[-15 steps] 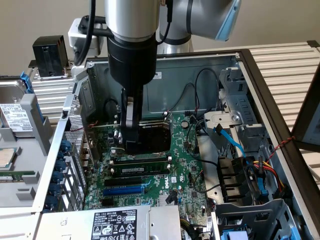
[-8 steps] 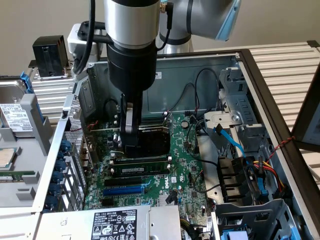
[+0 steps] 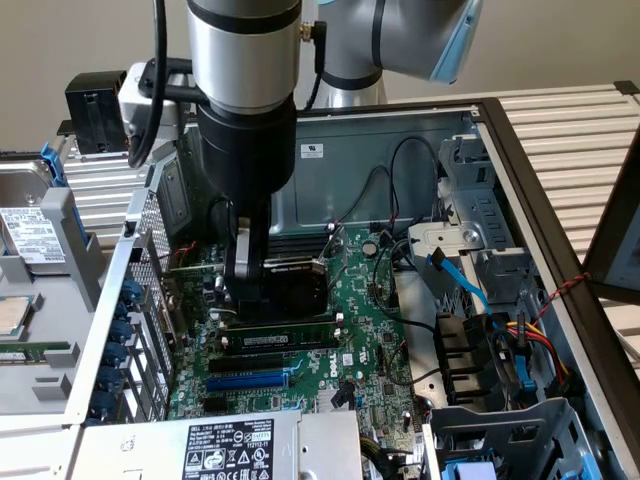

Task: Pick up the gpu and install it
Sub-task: 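Insert the gpu into the slot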

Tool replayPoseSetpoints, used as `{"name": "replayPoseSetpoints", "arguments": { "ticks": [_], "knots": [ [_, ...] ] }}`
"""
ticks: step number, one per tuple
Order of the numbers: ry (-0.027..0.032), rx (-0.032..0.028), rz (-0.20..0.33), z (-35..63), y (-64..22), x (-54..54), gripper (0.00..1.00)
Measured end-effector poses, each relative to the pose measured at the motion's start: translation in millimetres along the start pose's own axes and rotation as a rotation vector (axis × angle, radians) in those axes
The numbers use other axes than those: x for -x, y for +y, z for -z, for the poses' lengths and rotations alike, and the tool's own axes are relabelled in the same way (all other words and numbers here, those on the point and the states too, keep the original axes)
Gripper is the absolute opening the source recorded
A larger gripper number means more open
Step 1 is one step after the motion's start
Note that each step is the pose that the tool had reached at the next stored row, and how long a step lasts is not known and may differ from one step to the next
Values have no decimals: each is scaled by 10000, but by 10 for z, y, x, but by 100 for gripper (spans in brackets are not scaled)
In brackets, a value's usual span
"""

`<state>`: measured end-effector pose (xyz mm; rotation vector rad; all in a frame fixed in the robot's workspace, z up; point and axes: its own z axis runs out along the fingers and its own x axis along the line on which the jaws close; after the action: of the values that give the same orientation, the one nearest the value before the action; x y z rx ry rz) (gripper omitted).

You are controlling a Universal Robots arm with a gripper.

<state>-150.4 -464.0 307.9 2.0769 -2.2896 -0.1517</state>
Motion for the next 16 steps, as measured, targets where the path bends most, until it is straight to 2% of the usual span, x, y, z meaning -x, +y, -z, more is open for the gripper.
{"name": "replayPoseSetpoints", "arguments": {
  "ticks": [2,4,13,16],
  "knots": [
    [-48,6,-2,-30,10,-3,29],
    [-71,8,-6,-65,15,-7,29],
    [-104,12,-30,-231,36,-36,29],
    [-118,33,-188,-276,32,-42,29]
  ]
}}
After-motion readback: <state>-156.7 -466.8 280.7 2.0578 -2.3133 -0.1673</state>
